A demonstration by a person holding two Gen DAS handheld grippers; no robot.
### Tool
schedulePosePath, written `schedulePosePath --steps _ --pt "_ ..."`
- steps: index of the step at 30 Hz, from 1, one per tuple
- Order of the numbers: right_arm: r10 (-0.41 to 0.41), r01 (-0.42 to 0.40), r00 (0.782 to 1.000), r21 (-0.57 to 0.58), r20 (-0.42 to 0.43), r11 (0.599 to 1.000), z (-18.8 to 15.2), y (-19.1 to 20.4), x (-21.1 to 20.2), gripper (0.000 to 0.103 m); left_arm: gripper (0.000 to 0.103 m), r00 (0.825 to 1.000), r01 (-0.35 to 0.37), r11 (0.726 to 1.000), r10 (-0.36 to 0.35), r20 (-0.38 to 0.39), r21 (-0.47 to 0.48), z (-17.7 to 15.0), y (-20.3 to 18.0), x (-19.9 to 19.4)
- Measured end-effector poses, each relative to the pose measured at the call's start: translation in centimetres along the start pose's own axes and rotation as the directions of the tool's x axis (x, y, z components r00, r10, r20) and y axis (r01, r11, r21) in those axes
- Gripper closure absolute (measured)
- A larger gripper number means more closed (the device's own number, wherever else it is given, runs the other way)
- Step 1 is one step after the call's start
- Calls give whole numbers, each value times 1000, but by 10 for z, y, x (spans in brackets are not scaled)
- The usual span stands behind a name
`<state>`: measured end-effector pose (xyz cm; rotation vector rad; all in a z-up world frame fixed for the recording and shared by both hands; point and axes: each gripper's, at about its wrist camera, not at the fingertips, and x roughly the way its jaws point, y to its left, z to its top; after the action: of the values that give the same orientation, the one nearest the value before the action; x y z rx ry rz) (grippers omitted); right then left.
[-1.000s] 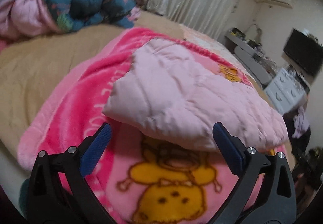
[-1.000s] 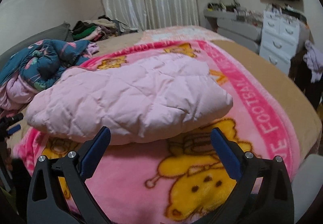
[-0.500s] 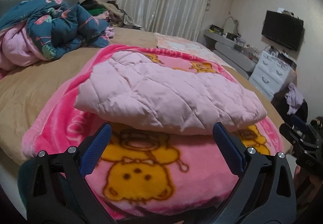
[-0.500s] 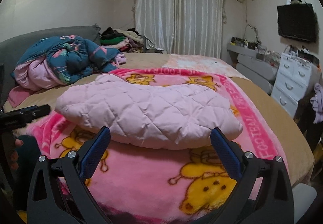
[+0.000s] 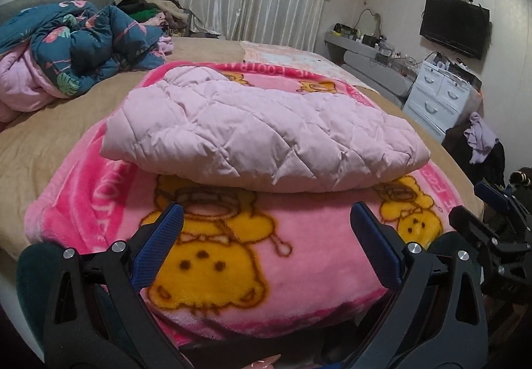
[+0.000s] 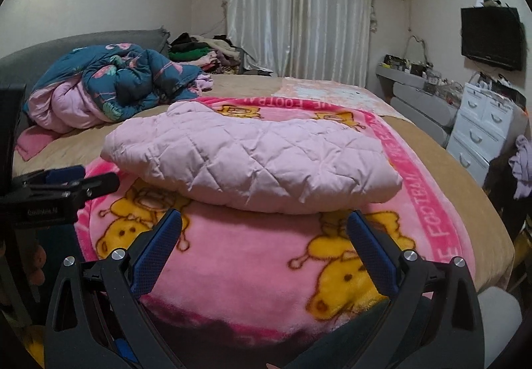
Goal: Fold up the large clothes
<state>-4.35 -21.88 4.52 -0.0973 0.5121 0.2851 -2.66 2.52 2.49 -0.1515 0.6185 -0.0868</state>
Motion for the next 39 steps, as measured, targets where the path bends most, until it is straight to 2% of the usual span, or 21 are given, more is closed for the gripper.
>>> schedulePosePath --steps 7,17,21,39 --pt "36 -35 999 17 -25 999 -3 -1 9 4 9 999 -44 999 44 -15 22 -2 -1 5" --pt "44 -43 998 19 -39 999 -4 0 13 4 9 999 -47 999 47 -15 15 -2 0 5" --pt "39 -39 998 19 -39 999 -5 0 14 4 9 997 -70 997 71 -10 29 -1 -2 5" --pt "29 -28 999 18 -39 999 -7 -2 15 4 9 998 -69 997 69 -12 32 -1 -2 5"
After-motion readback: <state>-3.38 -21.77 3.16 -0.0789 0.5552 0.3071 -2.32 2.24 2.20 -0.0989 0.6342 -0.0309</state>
